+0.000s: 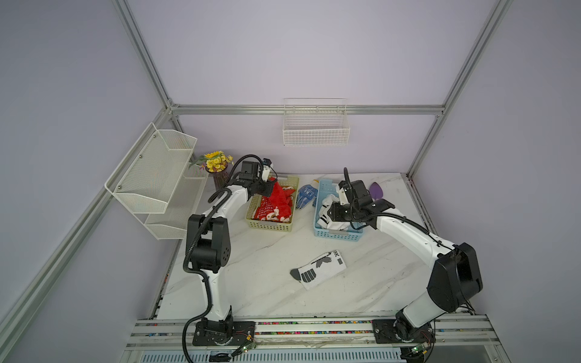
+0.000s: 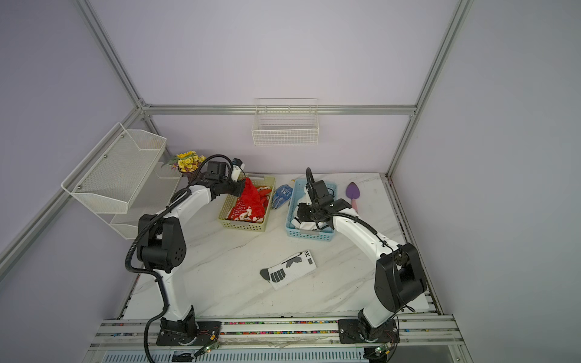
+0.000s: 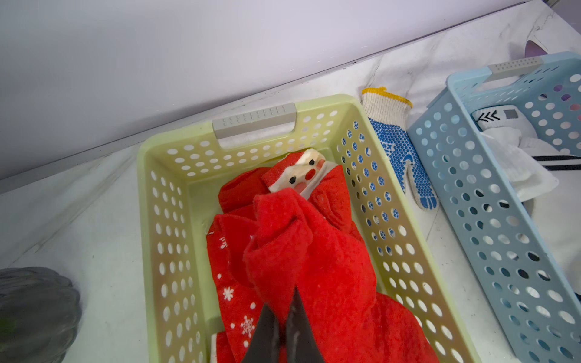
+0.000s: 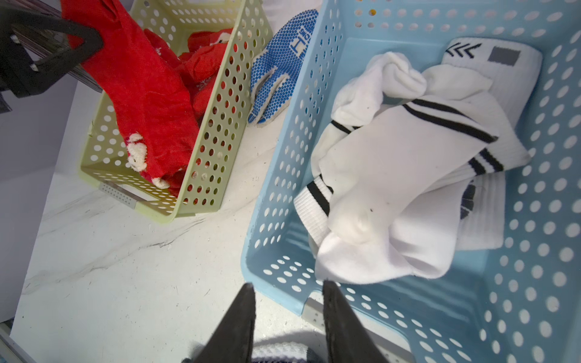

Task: Sort the socks into the basket by color
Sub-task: Place the sock in the bin.

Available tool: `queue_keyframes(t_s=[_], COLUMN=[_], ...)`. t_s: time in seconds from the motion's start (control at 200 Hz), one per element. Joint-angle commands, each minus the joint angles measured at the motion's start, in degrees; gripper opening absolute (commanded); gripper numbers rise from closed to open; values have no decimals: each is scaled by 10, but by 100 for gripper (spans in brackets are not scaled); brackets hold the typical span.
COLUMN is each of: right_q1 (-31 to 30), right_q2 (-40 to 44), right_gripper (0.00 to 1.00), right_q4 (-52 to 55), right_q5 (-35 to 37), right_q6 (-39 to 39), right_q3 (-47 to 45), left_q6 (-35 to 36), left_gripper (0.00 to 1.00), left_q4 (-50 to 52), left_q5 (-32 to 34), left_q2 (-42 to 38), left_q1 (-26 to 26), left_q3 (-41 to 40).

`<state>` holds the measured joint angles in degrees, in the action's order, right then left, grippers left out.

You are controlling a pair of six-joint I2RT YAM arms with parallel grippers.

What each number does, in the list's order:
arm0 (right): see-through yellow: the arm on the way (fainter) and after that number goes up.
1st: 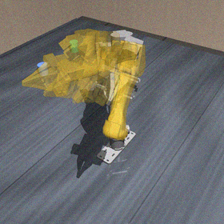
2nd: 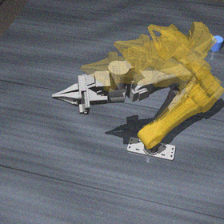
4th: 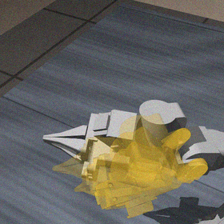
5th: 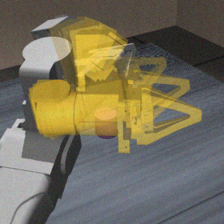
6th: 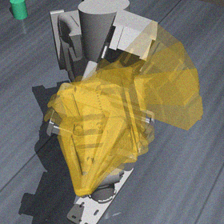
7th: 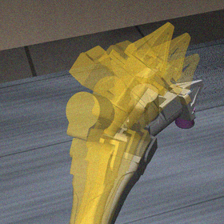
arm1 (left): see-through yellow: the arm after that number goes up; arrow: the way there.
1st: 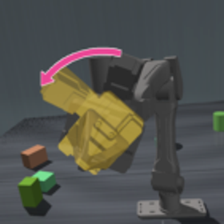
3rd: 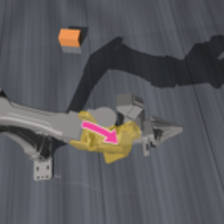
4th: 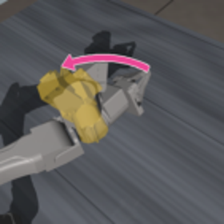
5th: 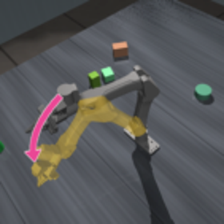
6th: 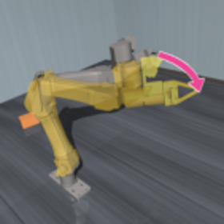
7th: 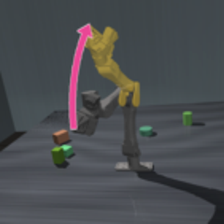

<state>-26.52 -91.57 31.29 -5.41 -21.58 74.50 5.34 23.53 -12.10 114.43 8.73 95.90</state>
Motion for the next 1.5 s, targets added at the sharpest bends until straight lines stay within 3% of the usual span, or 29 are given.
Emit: queue_keyframes(t_s=[0.0, 0.145, 0.595, 0.75, 1.05, 1.495], right_q1=[-4, -4, -4, -4, -4, -4], right_q2=[1, 4, 15, 21, 21, 10], right_gripper=[39, 39, 39, 39, 39, 39], right_q4=[2, 2, -2, -5, -4, -5], right_q5=[6, 6, 3, 0, 2, 0], right_q6=[1, 1, 2, 3, 3, 1], right_q3=[13, 8, 0, -5, -10, -10], left_q6=[3, -3, -23, -75, -144, -171], left_gripper=[18, 25, 33, 32, 28, 28], left_q4=[-18, -23, -23, -30, -87, -93], left_q5=[-2, 4, 16, -39, -41, -56], left_q2=[-7, -14, -70, -83, -77, -6], left_q1=[-6, -5, -14, -12, -9, 10], left_q3=[30, 29, 15, -13, -113, -107])
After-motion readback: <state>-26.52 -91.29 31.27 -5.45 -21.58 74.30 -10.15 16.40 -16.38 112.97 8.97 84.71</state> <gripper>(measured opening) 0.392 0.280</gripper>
